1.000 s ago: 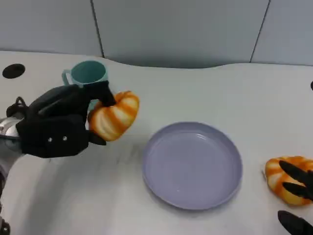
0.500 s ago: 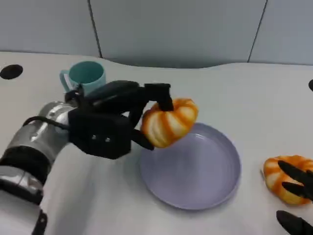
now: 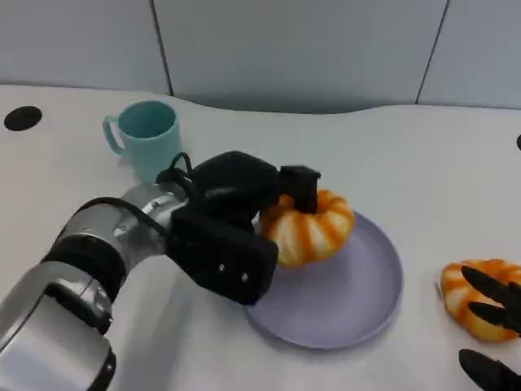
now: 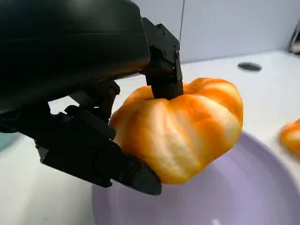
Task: Grasp the bread from the table and place it into the plate.
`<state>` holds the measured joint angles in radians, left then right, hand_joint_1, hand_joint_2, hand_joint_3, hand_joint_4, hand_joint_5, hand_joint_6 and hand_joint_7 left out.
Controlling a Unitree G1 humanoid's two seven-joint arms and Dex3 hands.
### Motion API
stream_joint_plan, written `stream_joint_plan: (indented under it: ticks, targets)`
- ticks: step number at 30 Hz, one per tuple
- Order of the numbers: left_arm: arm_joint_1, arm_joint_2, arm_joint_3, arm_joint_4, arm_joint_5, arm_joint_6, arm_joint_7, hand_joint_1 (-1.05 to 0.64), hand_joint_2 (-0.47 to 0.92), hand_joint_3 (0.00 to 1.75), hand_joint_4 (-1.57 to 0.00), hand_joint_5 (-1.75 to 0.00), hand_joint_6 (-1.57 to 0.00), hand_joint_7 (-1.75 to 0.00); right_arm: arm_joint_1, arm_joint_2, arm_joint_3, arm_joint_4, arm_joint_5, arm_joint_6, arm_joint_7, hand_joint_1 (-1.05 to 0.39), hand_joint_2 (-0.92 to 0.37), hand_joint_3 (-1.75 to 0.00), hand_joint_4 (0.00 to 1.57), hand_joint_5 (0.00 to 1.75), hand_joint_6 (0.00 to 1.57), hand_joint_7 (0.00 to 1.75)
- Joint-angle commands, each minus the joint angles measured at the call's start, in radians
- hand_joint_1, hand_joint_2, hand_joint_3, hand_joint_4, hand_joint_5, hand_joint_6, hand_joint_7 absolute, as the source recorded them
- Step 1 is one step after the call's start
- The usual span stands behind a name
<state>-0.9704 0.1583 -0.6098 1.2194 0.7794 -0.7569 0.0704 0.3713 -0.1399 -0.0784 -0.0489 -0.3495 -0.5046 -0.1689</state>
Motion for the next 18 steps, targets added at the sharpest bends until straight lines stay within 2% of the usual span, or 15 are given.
stream_joint_plan:
  ticks: [1,2,4,7,8,9,10,11,13,18]
  targets:
    - [-0.055,0.001,-0.031,0.029,0.020,0.008,-0.026,-0.41,0.88,0.05,-0.52,-1.74,-0.38,-1.66,0.007,0.004,0.001,-0.012,0.001,0.002,-0.013,-0.34,-0.92,-0.32,0.86,0.11,0.64,0.00]
    - [-0.061,0.002,-0.032,0.032,0.016,0.007,-0.052,-0.47,0.91,0.05,-0.42,-1.61,-0.37,-1.42,0.007,0.005,0.002,-0.014,-0.002,0.004,-0.014,-0.34,-0.92,-0.32,0.86,0.12,0.65,0.00]
    - [-0.075,0.005,-0.036,0.036,0.009,-0.009,-0.104,-0.53,0.92,0.05,-0.32,-1.47,-0.36,-1.18,0.006,0.007,0.003,-0.016,-0.008,0.010,-0.015,-0.34,-0.92,-0.32,0.85,0.11,0.64,0.00]
    - [-0.092,0.007,-0.038,0.040,-0.003,-0.018,-0.184,-0.61,0.92,0.05,-0.17,-1.04,-0.41,-0.61,0.003,0.010,0.005,-0.011,-0.007,0.006,-0.017,-0.34,-0.92,-0.32,0.84,0.11,0.64,0.00]
    - [-0.098,0.008,-0.037,0.040,-0.006,-0.022,-0.204,-0.62,0.92,0.06,-0.15,-0.97,-0.42,-0.52,0.002,0.008,0.006,-0.009,-0.008,0.003,-0.018,-0.34,-0.92,-0.32,0.84,0.11,0.65,0.00]
    - [-0.100,0.009,-0.035,0.041,-0.011,-0.027,-0.219,-0.66,0.92,0.04,-0.11,-0.75,-0.41,-0.30,0.001,0.007,0.006,-0.007,-0.009,-0.001,-0.019,-0.33,-0.92,-0.32,0.85,0.11,0.64,0.00]
    - [-0.101,0.009,-0.033,0.041,-0.015,-0.032,-0.229,-0.68,0.92,0.02,-0.11,-0.63,-0.41,-0.17,0.001,0.005,0.007,-0.006,-0.011,-0.004,-0.021,-0.33,-0.92,-0.32,0.85,0.11,0.64,0.00]
    - [-0.102,0.010,-0.031,0.041,-0.019,-0.035,-0.236,-0.69,0.92,0.02,-0.10,-0.54,-0.40,-0.09,0.001,0.004,0.008,-0.005,-0.012,-0.005,-0.022,-0.33,-0.92,-0.32,0.85,0.11,0.64,0.00]
    - [-0.105,0.009,-0.029,0.042,-0.027,-0.044,-0.260,-0.73,0.92,0.02,-0.07,-0.48,-0.35,-0.03,0.003,0.008,0.010,-0.009,-0.003,0.004,-0.020,-0.33,-0.92,-0.32,0.86,0.12,0.64,0.00]
    - [-0.115,0.010,-0.032,0.032,-0.023,-0.060,-0.278,-0.79,0.92,0.08,0.00,-0.31,-0.26,-0.01,0.004,0.011,0.008,-0.012,0.010,0.008,-0.017,-0.34,-0.92,-0.31,0.86,0.12,0.66,0.01]
